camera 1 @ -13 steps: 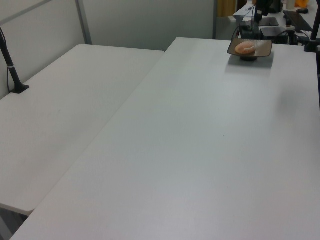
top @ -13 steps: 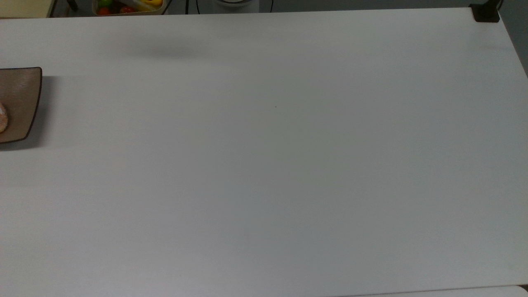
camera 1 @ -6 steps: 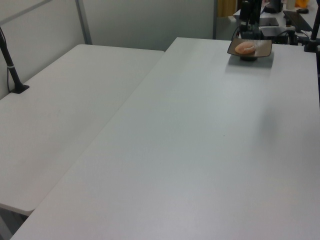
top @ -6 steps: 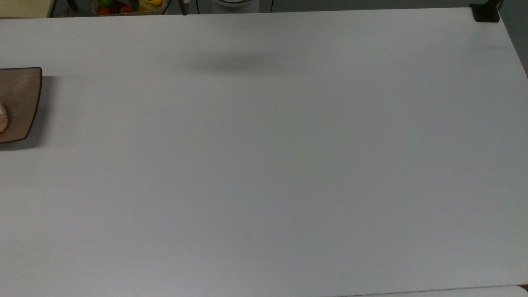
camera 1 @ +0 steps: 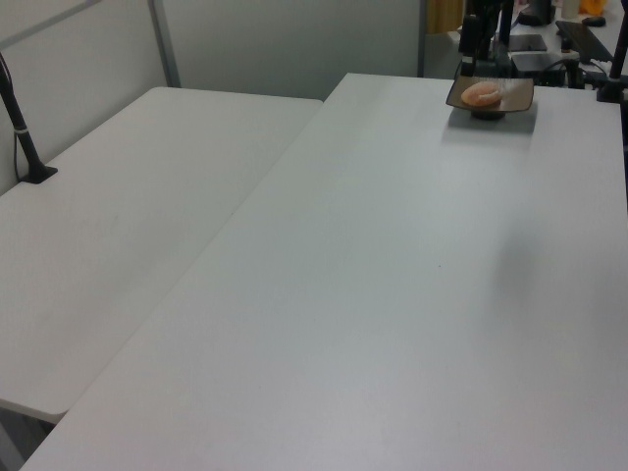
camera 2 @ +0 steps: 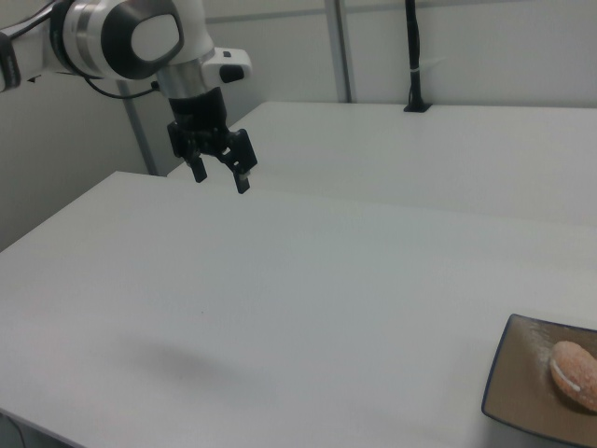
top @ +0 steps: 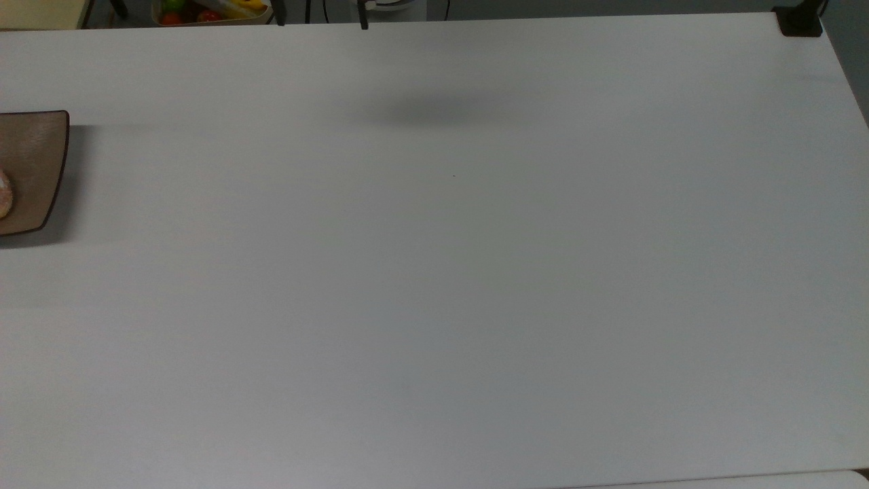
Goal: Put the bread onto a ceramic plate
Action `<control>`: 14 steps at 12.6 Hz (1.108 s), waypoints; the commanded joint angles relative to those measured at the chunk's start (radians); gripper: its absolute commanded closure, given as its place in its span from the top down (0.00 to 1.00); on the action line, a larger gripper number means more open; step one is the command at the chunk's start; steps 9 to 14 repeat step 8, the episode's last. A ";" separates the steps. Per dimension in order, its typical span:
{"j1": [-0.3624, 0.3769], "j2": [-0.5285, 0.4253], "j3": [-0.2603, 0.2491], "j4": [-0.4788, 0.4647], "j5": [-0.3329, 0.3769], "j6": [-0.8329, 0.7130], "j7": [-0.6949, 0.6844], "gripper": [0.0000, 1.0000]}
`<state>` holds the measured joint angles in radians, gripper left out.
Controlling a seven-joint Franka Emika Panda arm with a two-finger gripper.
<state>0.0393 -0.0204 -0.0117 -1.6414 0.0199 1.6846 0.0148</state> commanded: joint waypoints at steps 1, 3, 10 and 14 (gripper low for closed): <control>0.004 -0.010 0.016 -0.012 -0.002 0.009 0.025 1.00; 0.004 -0.010 0.016 -0.011 -0.002 0.009 0.025 1.00; 0.016 -0.010 0.015 -0.014 -0.002 0.004 0.025 1.00; 0.016 -0.010 0.015 -0.014 -0.002 0.004 0.025 1.00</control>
